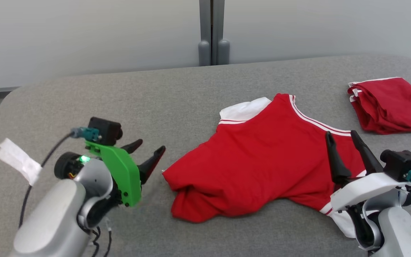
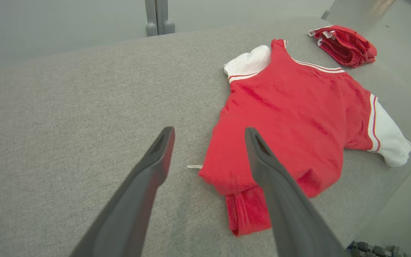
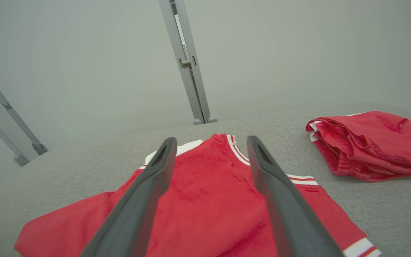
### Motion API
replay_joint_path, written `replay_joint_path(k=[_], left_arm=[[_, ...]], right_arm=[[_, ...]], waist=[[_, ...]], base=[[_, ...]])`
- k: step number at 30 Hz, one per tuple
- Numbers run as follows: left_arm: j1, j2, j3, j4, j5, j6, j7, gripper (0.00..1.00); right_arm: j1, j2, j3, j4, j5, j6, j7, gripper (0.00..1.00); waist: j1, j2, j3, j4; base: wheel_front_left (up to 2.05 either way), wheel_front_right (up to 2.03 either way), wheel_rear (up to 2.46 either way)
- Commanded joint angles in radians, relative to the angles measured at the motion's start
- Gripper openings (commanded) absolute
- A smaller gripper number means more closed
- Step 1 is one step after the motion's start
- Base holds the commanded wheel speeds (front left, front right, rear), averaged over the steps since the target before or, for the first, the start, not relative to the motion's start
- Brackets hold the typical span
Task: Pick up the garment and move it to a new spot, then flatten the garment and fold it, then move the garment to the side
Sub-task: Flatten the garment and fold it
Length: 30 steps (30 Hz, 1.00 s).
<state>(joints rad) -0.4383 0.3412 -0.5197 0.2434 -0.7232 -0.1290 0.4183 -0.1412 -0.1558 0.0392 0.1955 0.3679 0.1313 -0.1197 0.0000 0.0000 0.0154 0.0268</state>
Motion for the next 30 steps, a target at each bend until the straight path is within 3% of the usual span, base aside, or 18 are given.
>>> replay_joint_path(k=[1,4,8,16,24,25,27,28,30], left_arm=[[-0.046,0.036,-0.009,0.003,-0.052,-0.003,0.037,1.0],[-0.082,0.077,-0.05,0.036,-0.204,-0.003,0.167,1.0],[-0.127,0.126,-0.081,0.066,-0.323,-0.003,0.28,1.0],[-0.184,0.16,-0.132,0.167,-0.365,-0.003,0.292,1.0],[-0.189,0.182,-0.189,0.199,-0.446,-0.003,0.389,1.0],[-0.19,0.185,-0.194,0.198,-0.449,-0.003,0.394,0.83],[-0.193,0.188,-0.203,0.191,-0.453,-0.003,0.381,0.15],[-0.195,0.188,-0.209,0.183,-0.455,-0.003,0.372,0.0],[-0.198,0.194,-0.218,0.172,-0.465,-0.003,0.364,0.0]], right_arm=[[-0.021,0.0,0.004,0.007,0.005,-0.001,-0.01,1.0],[-0.038,0.005,0.02,0.032,0.013,-0.001,-0.02,1.0],[-0.066,0.013,0.036,0.054,0.023,-0.001,-0.038,1.0],[-0.121,0.025,0.082,0.1,0.039,-0.001,-0.069,1.0],[-0.139,0.018,0.109,0.15,0.057,-0.001,-0.093,1.0],[-0.141,0.018,0.112,0.155,0.059,-0.001,-0.095,1.0],[-0.151,0.018,0.119,0.163,0.06,-0.001,-0.095,1.0],[-0.156,0.016,0.123,0.166,0.06,-0.001,-0.097,1.0],[-0.161,0.012,0.13,0.171,0.062,-0.001,-0.099,1.0]], waist=[[0.0,0.0,0.032,-0.051],[0.0,0.0,0.057,-0.099],[0.0,0.0,0.102,-0.16],[0.0,0.0,0.196,-0.258],[0.0,0.0,0.229,-0.281],[0.0,0.0,0.229,-0.28],[0.0,0.0,0.229,-0.277],[0.0,0.0,0.227,-0.275],[0.0,0.0,0.223,-0.27]], base=[[0.0,0.0,0.0],[0.0,0.0,0.0],[0.0,0.0,0.0],[0.0,0.0,0.0],[0.0,0.0,0.0],[0.0,0.0,0.0],[0.0,0.0,0.0],[0.0,0.0,0.0],[0.0,0.0,0.0]])
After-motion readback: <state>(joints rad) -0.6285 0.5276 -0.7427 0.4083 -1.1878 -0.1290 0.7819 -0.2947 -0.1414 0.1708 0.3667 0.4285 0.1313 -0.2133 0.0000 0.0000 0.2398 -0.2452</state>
